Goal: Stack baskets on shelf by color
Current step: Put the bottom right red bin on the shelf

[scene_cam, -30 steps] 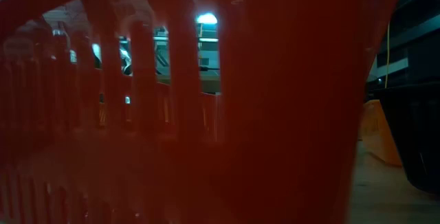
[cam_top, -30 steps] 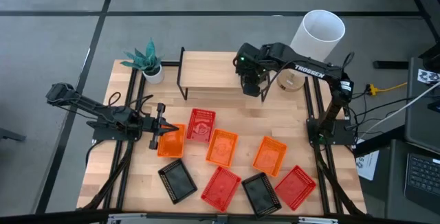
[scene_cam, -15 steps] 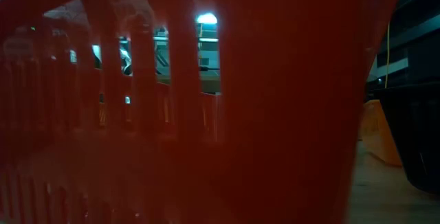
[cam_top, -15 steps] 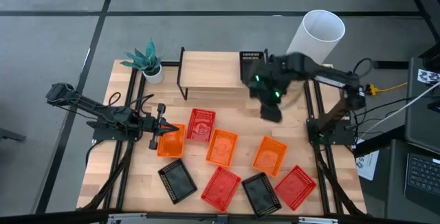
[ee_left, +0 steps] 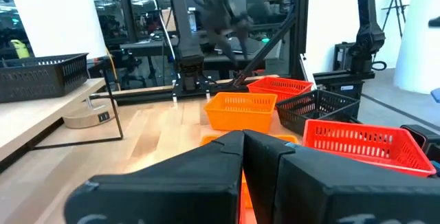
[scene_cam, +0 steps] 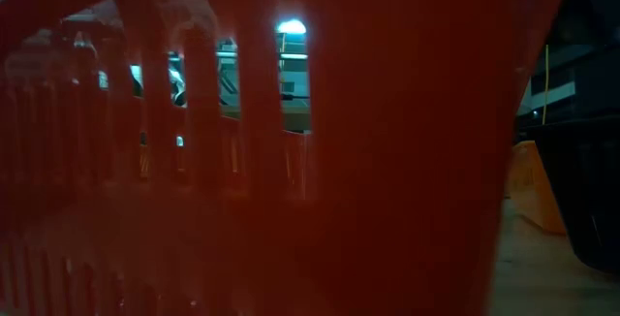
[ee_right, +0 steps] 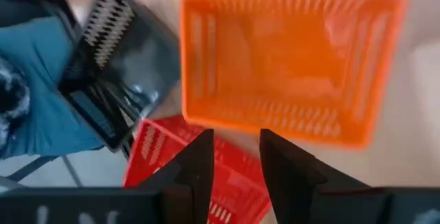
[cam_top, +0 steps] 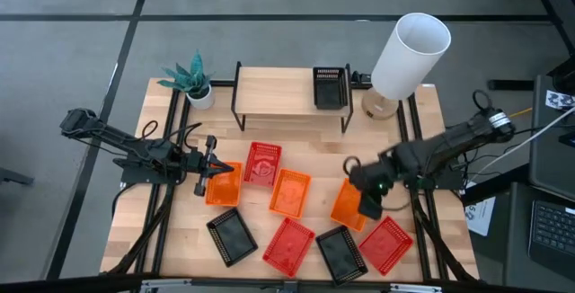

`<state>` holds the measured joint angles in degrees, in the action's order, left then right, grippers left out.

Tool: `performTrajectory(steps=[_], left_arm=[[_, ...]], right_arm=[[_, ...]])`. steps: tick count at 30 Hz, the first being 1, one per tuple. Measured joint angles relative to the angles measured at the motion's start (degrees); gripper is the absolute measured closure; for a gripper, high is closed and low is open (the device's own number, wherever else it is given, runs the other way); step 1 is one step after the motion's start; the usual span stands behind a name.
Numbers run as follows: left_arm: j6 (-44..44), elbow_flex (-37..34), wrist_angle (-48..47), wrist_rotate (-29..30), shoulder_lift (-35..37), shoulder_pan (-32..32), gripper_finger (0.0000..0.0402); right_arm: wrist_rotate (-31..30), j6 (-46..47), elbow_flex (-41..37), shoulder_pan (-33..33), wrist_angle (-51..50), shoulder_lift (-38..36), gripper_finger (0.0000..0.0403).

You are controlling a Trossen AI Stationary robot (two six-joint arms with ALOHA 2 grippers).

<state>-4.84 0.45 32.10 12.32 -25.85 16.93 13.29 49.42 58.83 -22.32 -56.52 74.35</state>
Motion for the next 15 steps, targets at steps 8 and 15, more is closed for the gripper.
performTrajectory(steps=[8, 15], left_arm=[[0.0, 0.0, 0.0, 0.0, 0.0, 0.0, 0.0401], [0.0, 0.0, 0.0, 0.0, 0.0, 0.0, 0.0401]], right_arm=[[1.6, 25.2, -12.1, -11.6, 2.9, 0.3, 0.0286], [1.8, 37.3, -14.5, -20.0, 3.3, 0.3, 0.0286]])
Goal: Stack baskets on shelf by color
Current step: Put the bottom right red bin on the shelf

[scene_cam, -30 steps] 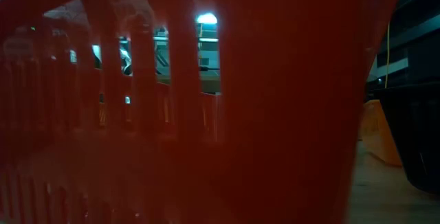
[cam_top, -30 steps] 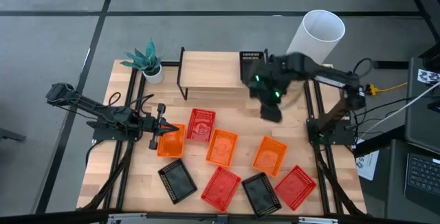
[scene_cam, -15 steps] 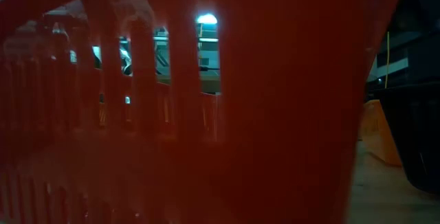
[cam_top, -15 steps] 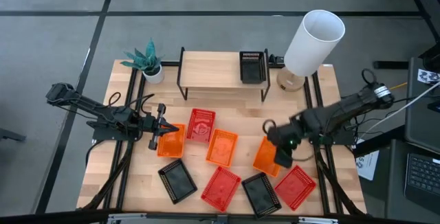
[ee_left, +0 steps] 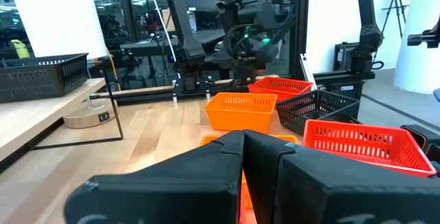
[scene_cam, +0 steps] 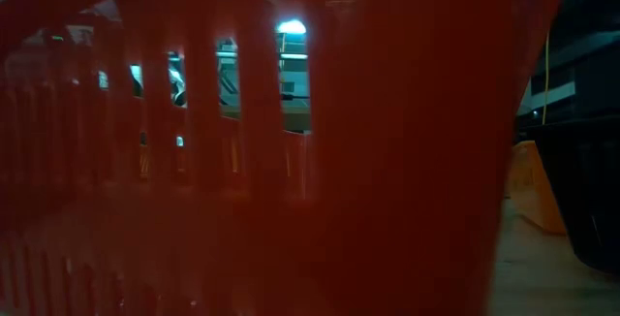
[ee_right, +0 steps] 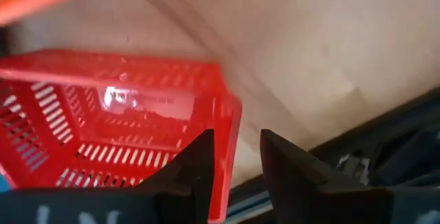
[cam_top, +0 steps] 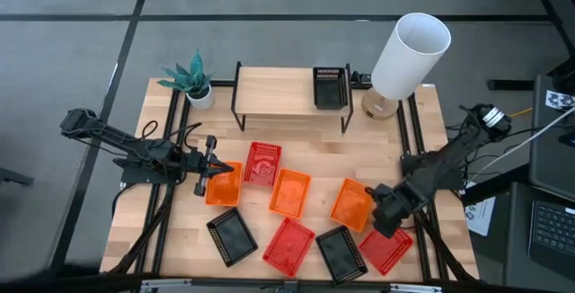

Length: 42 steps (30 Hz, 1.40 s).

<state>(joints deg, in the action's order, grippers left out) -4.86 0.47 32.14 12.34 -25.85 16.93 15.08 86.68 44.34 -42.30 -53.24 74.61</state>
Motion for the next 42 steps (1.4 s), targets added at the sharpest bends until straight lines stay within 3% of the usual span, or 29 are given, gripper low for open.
performTrajectory(steps=[8, 11, 18, 28, 34, 36, 39, 42], left_arm=[[0.0, 0.0, 0.0, 0.0, 0.0, 0.0, 0.0401], [-0.1, 0.0, 0.0, 0.0, 0.0, 0.0, 0.0401], [-0.1, 0.0, 0.0, 0.0, 0.0, 0.0, 0.0401], [-0.2, 0.0, 0.0, 0.6, 0.0, 0.0, 0.0401], [-0.2, 0.0, 0.0, 0.6, 0.0, 0.0, 0.0401], [-0.2, 0.0, 0.0, 0.6, 0.0, 0.0, 0.0401], [-0.2, 0.0, 0.0, 0.6, 0.0, 0.0, 0.0401], [-0.1, 0.0, 0.0, 0.6, 0.0, 0.0, 0.0401]], right_arm=[[-4.4, 6.1, 0.0, -5.2, 3.5, 0.1, 0.0286], [-7.7, 7.4, -0.1, -5.9, 3.5, 1.0, 0.0286], [-9.0, 7.5, -0.5, -6.0, 3.3, 2.5, 0.0286], [-33.8, 5.8, -0.5, -3.9, -1.9, 2.5, 0.0286], [-51.0, 5.6, -0.5, 0.6, -2.9, 2.5, 0.0286], [-54.3, 4.3, -0.5, 2.6, -2.8, 2.5, 0.0286], [-50.8, -2.1, -0.3, 5.1, -3.2, 2.3, 0.0286], [-38.3, -6.3, 1.4, 6.5, -4.1, 2.1, 0.0286]])
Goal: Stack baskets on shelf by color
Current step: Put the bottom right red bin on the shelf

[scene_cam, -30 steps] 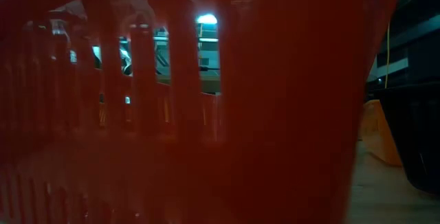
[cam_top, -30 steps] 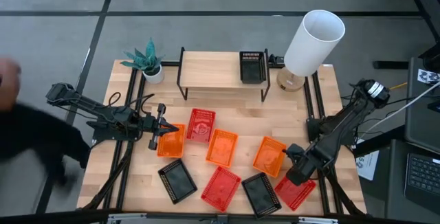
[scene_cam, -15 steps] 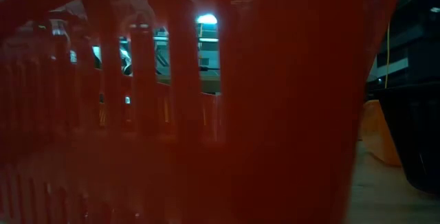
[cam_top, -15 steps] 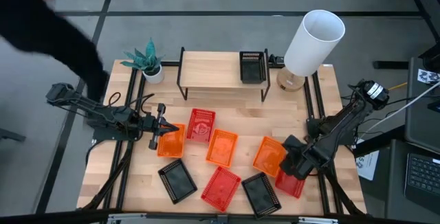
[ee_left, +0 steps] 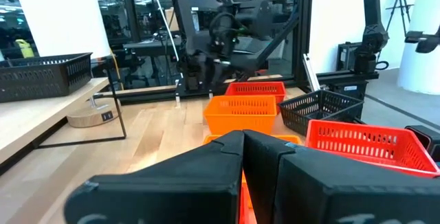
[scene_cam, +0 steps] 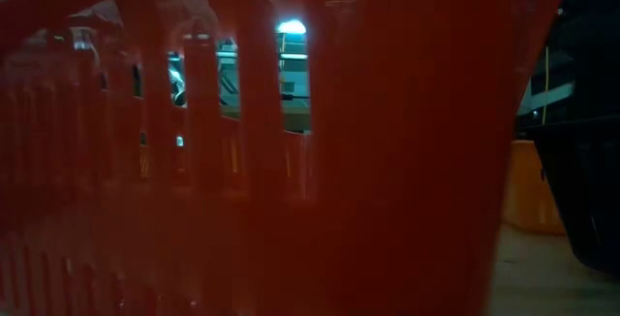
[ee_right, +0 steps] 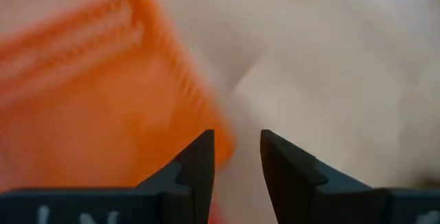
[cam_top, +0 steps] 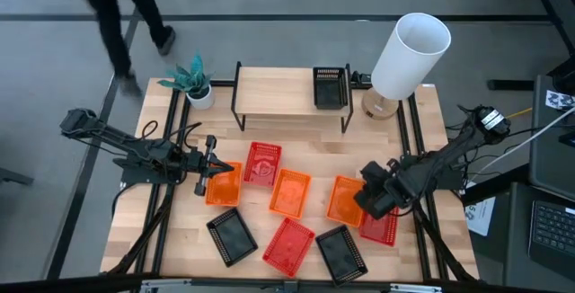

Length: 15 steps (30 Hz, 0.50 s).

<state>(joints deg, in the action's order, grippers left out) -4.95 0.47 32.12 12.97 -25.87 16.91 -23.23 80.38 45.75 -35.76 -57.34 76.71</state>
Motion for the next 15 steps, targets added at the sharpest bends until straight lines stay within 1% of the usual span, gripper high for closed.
performTrajectory(steps=[2, 3, 6, 8, 11, 15], left_arm=[[-0.1, 0.0, 0.0, 0.0, 0.0, 0.0, 0.0401], [-0.1, 0.0, 0.0, 0.0, 0.0, 0.0, 0.0401], [-0.1, 0.0, 0.0, 0.0, 0.0, 0.0, 0.0401], [-0.1, 0.0, 0.0, 0.0, 0.0, 0.0, 0.0401], [-0.1, 0.0, 0.0, 0.0, 0.0, 0.0, 0.0401], [-0.1, 0.0, 0.0, 0.0, 0.0, 0.0, 0.0401]], right_arm=[[7.5, -1.2, 1.6, 0.1, 0.2, 0.0, 0.0286], [10.3, -1.6, 2.3, -0.4, 1.0, 0.0, 0.0286], [16.3, -3.5, 3.7, -2.9, 5.2, 0.0, 0.0286], [18.5, -3.3, 3.7, -4.6, 7.6, 0.1, 0.0286], [19.8, -2.5, 2.9, -6.5, 8.8, 1.2, 0.0286], [19.9, -3.3, 2.5, -6.8, 8.7, 4.7, 0.0286]])
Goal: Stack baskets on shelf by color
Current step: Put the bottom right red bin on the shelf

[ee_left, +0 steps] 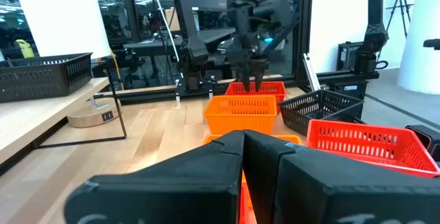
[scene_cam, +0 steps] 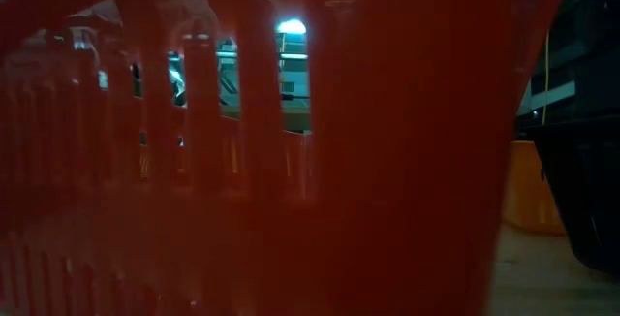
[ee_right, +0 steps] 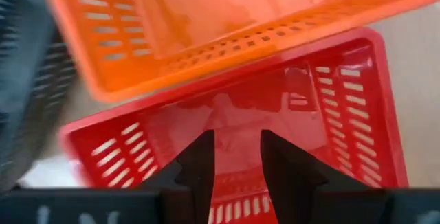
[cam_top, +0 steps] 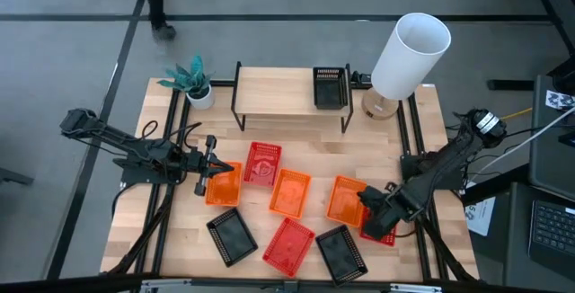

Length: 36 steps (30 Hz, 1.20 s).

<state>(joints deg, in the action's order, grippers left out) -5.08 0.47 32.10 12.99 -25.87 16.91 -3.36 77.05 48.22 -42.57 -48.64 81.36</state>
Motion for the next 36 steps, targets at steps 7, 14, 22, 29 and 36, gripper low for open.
performTrajectory(steps=[7, 14, 22, 29, 36], left_arm=[[0.0, 0.0, -0.1, 0.0, 0.0, 0.0, 0.0401], [0.0, 0.0, -0.4, 0.0, 0.0, 0.0, 0.0401], [0.0, 0.0, -0.4, 0.0, 0.0, 0.0, 0.0401], [0.0, 0.0, -0.5, 0.0, 0.0, 0.0, 0.0401], [0.0, 0.0, -0.5, 0.0, 0.0, 0.0, 0.0401]], right_arm=[[-11.4, -10.0, -0.1, 5.1, 3.6, 7.4, 0.0286], [-18.0, -28.5, -0.1, 16.8, 12.2, 10.3, 0.0286], [-22.6, -49.5, -0.1, 29.0, 25.2, 10.9, 0.0286], [-14.3, -51.8, 2.7, 33.5, 23.3, 10.7, 0.0286], [-0.6, -55.0, 7.6, 29.7, 15.4, 9.7, 0.0286]])
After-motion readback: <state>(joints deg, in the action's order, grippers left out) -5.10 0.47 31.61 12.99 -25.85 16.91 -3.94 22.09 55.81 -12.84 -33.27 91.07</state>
